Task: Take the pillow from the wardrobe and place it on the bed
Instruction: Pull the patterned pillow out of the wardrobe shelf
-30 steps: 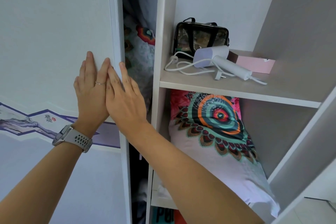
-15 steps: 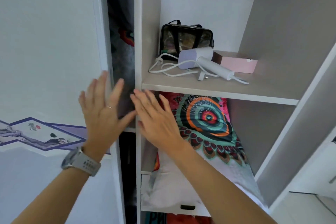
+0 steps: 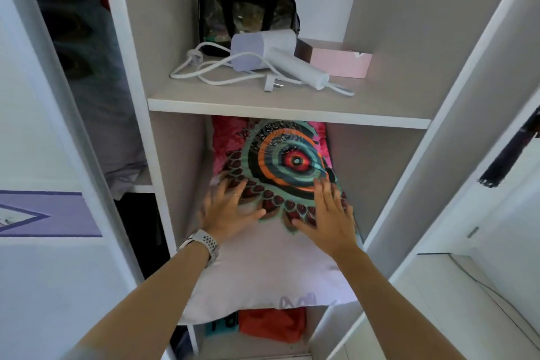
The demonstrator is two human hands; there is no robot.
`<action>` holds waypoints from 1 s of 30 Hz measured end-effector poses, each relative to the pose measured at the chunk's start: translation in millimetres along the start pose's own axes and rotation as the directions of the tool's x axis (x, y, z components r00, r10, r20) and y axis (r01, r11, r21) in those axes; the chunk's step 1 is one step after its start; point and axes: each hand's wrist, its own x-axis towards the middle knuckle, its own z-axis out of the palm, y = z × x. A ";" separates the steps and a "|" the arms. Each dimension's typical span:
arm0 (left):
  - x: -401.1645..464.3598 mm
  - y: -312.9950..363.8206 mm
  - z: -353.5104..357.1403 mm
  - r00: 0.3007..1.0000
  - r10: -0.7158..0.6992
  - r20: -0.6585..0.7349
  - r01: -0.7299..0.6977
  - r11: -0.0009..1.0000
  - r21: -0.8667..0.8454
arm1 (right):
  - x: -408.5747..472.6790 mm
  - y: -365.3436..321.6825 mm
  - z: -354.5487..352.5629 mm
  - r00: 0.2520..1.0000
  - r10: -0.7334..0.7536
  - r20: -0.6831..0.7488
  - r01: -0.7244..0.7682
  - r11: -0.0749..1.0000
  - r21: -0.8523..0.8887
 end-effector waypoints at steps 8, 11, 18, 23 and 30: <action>8.2 -19.9 40.5 0.951 -0.277 0.135 0.302 0.927 -0.222 | -1.3 47.1 58.8 0.802 0.419 0.426 -0.557 0.781 0.281; 13.4 -23.7 42.2 0.932 -0.333 0.144 0.361 0.806 -0.469 | -0.2 53.7 67.6 0.761 0.492 0.423 -0.614 0.755 0.229; 15.0 -20.2 47.2 0.907 -0.386 0.167 0.415 0.749 -0.516 | 19.6 63.2 70.3 0.724 0.495 0.481 -0.669 0.675 0.312; 13.0 -22.5 44.1 0.920 -0.346 0.183 0.391 0.781 -0.487 | 17.1 71.5 75.0 0.694 0.523 0.494 -0.683 0.695 0.224; 8.9 -28.3 45.4 0.958 -0.263 0.115 0.285 0.829 -0.480 | 6.6 80.5 75.1 0.650 0.530 0.546 -0.741 0.601 0.300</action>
